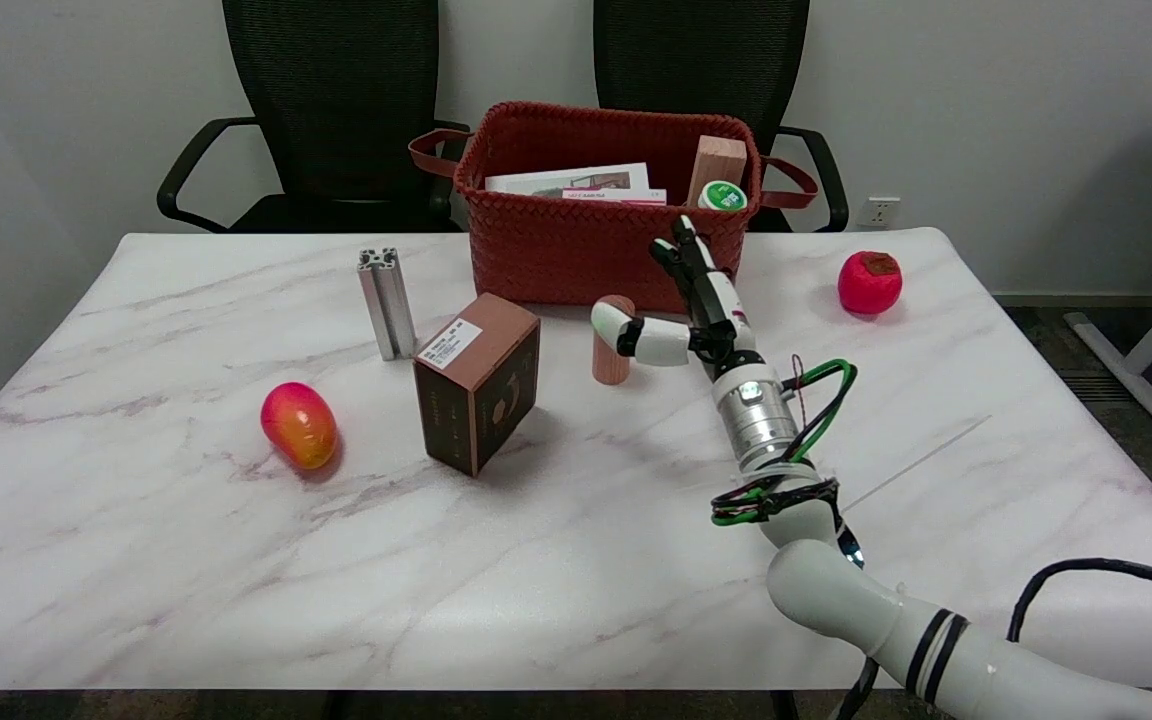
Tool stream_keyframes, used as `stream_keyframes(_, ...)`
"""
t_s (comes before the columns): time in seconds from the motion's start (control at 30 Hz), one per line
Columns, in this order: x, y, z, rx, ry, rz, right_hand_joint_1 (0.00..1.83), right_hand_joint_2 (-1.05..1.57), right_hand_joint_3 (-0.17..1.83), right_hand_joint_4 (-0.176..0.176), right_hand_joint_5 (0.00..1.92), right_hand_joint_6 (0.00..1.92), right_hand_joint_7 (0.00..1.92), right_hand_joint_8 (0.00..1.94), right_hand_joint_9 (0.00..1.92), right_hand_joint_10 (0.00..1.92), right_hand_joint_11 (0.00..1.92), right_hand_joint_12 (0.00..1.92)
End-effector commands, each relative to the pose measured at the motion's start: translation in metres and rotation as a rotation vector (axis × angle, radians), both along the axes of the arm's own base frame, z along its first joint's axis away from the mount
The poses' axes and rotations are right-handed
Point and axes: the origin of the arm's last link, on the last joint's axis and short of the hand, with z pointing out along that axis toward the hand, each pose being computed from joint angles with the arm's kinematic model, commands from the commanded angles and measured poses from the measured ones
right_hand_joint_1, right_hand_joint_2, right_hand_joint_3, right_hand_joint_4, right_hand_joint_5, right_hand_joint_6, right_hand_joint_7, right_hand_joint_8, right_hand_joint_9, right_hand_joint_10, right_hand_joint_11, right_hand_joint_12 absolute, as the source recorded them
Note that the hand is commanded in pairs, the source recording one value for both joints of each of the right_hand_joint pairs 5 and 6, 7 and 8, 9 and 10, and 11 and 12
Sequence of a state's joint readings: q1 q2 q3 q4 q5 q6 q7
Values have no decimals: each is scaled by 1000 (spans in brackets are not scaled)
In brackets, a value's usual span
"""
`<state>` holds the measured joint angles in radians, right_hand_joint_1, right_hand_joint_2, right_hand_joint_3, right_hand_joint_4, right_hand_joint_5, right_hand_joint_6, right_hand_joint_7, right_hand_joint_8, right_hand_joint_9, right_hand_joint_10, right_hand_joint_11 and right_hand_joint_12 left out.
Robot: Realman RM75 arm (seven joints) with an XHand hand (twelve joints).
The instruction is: Pick up the wooden cylinder.
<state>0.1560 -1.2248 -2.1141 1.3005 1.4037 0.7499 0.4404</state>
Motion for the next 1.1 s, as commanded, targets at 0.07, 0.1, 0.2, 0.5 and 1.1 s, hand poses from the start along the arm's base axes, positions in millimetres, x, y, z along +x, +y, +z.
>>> stream_keyframes(0.07,-15,-6,-2,25,-25,-48,1147,311,921,0,0,0,199,199,68,68,0,0)
stream_keyframes(0.1,-16,-5,-2,25,-25,-51,1146,308,924,0,0,0,191,191,63,63,0,0)
stream_keyframes(0.2,-20,-5,-1,26,-37,-62,1144,302,933,0,0,0,175,175,48,48,0,0)
stream_keyframes(0.5,-25,-5,-1,24,-49,-74,1140,291,946,0,0,0,16,16,0,0,0,0)
stream_keyframes(1.1,-40,-9,-4,38,-87,-117,1138,275,955,0,0,0,28,28,29,29,0,0)
